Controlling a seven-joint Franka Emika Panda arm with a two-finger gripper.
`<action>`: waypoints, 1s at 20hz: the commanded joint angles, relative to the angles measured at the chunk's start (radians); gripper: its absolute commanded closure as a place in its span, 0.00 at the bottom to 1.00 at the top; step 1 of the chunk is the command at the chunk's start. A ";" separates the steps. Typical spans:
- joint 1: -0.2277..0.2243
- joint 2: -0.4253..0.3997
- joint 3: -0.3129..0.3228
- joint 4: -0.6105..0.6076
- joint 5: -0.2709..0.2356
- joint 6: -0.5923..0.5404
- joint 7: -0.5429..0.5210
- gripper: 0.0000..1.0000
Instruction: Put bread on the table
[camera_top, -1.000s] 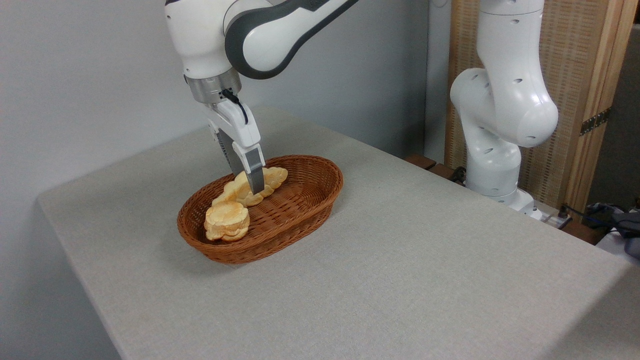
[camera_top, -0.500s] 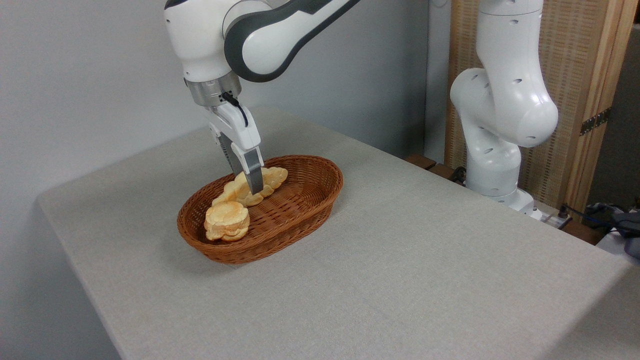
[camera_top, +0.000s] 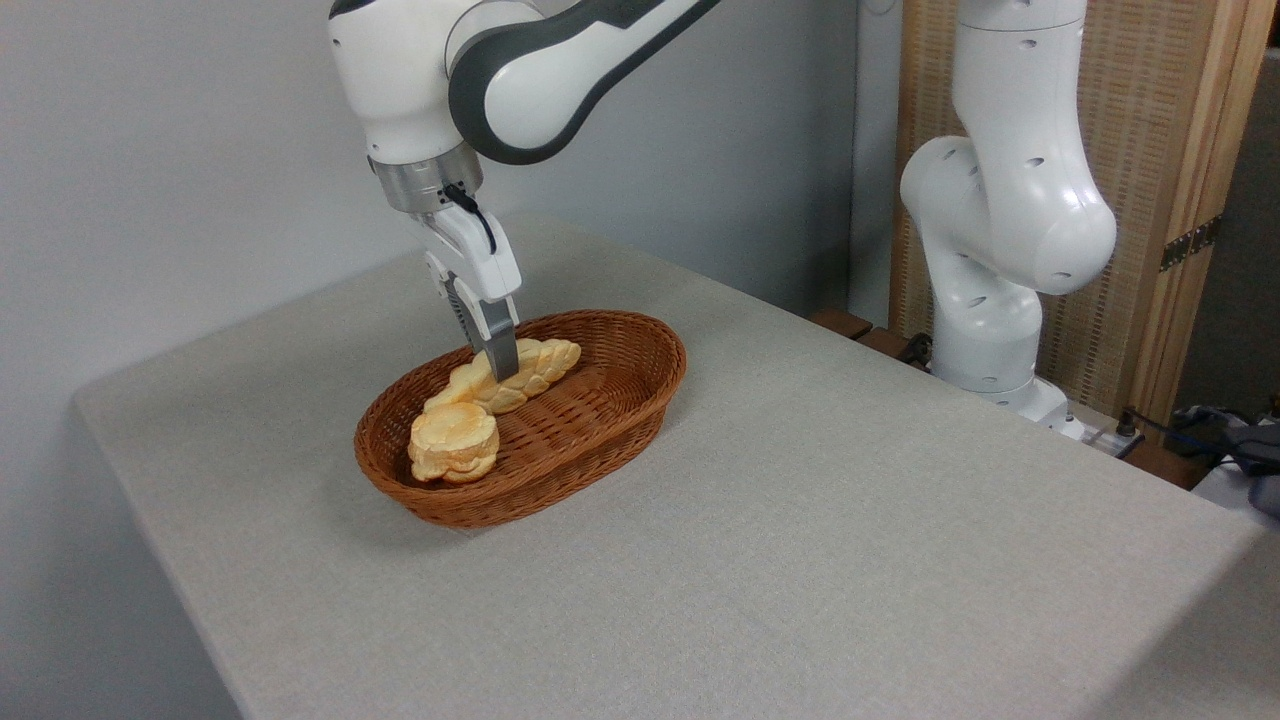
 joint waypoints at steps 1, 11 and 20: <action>-0.010 -0.008 0.015 0.001 0.008 0.015 -0.004 0.70; -0.009 -0.042 0.022 0.038 0.008 -0.005 -0.005 0.72; -0.001 -0.089 0.149 0.081 0.011 -0.074 0.008 0.71</action>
